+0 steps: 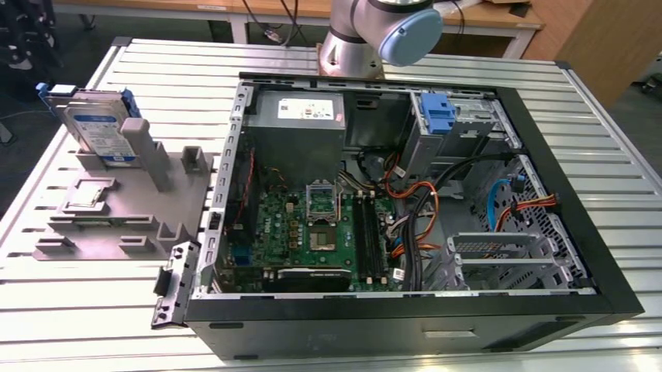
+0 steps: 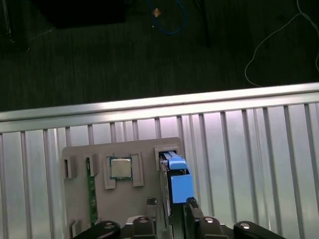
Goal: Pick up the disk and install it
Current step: 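Pick up the disk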
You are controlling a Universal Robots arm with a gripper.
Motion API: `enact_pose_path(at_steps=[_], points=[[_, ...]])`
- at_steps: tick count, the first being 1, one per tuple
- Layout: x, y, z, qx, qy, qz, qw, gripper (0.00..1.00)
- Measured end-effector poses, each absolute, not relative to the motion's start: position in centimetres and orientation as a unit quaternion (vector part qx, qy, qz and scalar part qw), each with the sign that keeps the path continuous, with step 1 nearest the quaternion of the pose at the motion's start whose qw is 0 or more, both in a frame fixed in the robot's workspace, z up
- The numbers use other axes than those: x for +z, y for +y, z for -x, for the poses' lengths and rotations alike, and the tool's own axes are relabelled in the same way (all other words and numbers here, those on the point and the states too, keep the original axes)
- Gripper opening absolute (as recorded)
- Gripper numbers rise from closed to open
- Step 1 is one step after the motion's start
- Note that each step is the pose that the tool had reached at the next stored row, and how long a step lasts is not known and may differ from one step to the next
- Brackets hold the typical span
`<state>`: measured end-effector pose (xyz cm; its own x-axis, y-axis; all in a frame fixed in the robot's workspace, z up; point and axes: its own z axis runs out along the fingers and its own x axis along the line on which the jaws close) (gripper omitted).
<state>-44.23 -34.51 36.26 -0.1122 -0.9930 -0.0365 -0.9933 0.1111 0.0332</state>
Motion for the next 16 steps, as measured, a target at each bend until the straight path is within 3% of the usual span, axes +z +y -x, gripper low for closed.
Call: enact_pose_path(at_steps=[8, 16], points=[[35.0, -33.9, 44.7, 0.021, 0.745, 0.666, 0.006, 0.65], [33.6, -33.7, 45.2, 0.022, 0.745, 0.666, 0.007, 0.65]])
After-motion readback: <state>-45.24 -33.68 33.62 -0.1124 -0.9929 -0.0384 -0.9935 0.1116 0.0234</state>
